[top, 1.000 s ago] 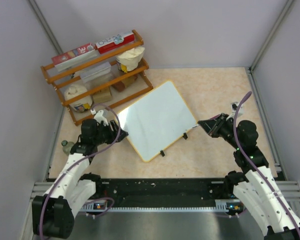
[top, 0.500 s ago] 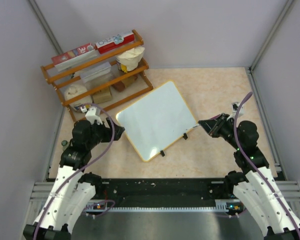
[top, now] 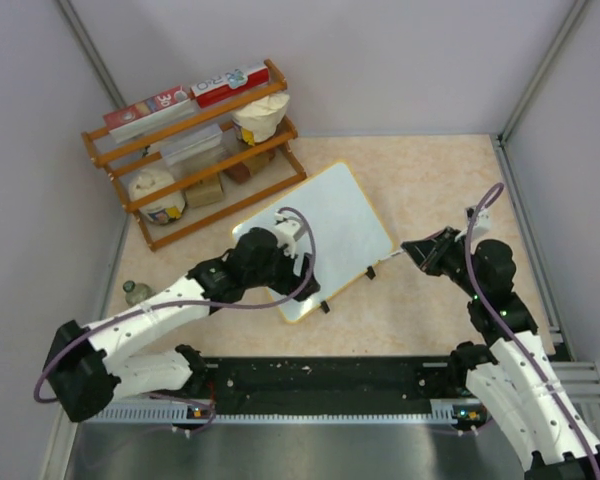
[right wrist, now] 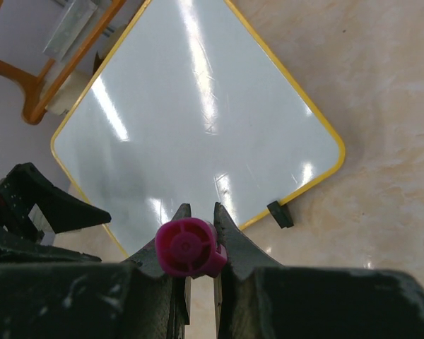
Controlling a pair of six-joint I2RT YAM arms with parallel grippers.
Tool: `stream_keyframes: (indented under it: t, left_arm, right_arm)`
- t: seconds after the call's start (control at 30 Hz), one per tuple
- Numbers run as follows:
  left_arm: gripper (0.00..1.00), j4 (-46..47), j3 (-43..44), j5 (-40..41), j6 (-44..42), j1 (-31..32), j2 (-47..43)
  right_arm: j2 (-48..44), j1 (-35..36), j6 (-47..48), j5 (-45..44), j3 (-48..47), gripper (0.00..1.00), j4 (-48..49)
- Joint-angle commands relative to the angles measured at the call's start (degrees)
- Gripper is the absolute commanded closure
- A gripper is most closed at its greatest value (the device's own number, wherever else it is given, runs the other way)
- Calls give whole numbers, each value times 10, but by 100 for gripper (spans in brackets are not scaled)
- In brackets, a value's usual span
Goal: Write a sentence on the whiteboard
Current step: Move the whiteboard to the center of the board.
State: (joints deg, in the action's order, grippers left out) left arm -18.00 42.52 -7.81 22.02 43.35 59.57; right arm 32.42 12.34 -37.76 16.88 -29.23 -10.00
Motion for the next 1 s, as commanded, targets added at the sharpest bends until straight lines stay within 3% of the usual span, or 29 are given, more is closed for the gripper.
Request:
stream_keyframes:
  t: [0.0,0.27,0.4,0.97]
  left_arm:
    - [16,54,76,-9,-54,59,84]
    - [27,55,149,12,-112,148,252]
    - [27,53,157,51,-114,185,299]
    - [30,80,99,118,-70,205,363]
  right_arm:
    - [-3,-28,24,-9,-6,100,-19]
    - [5,-136,36,69,15,100,-27]
    - [5,-144,41,79,22,100,-27]
    - [7,-144,44,90,24,100,-23]
